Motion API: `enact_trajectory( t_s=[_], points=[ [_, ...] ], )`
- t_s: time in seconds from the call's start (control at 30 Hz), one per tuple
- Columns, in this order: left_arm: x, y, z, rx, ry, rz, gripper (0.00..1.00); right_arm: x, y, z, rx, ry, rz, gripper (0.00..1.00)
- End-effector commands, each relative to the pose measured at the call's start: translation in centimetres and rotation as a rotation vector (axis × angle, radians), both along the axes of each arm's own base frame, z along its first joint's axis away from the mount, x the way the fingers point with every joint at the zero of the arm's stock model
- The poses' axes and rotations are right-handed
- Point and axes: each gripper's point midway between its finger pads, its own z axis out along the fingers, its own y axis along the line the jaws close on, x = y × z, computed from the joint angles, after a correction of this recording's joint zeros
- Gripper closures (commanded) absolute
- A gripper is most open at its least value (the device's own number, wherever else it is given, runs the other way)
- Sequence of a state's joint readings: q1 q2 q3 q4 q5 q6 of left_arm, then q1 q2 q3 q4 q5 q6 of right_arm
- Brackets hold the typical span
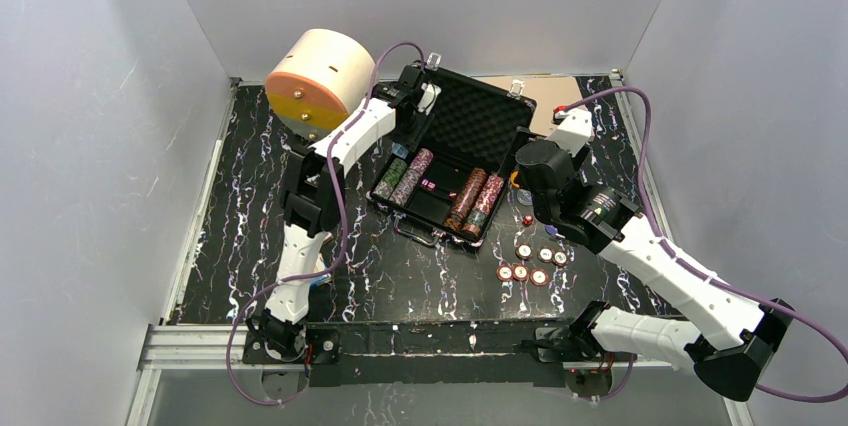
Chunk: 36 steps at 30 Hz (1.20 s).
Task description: Pack up texas hold em set
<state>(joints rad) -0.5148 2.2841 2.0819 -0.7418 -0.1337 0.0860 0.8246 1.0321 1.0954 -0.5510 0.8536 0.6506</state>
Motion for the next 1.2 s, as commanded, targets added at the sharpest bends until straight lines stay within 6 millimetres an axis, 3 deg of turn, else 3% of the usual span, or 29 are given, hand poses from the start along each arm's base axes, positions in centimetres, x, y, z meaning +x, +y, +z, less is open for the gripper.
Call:
enact_trajectory(
  t_s=[0.0, 0.47, 0.63, 0.8, 1.17],
  points=[
    [-1.3, -0.4, -0.4, 0.016, 0.048, -0.041, 1.0, 0.4, 0.0, 1.7, 0.032, -0.043, -0.01, 0.14],
    [-3.2, 0.1, -2.6, 0.091, 0.133, -0.046, 0.96, 0.3, 0.0, 1.6, 0.031, -0.038, -0.008, 0.14],
    [-3.1, 0.2, -2.3, 0.092, 0.121, -0.028, 0.82, 0.2, 0.0, 1.5, 0.032, -0.033, -0.004, 0.14],
    [-2.3, 0.0, -0.4, 0.061, 0.055, -0.005, 0.65, 0.2, 0.1, 1.5, 0.034, -0.031, -0.002, 0.14],
    [-1.1, -0.8, 3.1, -0.036, -0.081, 0.028, 0.42, 0.2, 0.2, 1.7, 0.039, -0.035, 0.003, 0.15]
  ],
)
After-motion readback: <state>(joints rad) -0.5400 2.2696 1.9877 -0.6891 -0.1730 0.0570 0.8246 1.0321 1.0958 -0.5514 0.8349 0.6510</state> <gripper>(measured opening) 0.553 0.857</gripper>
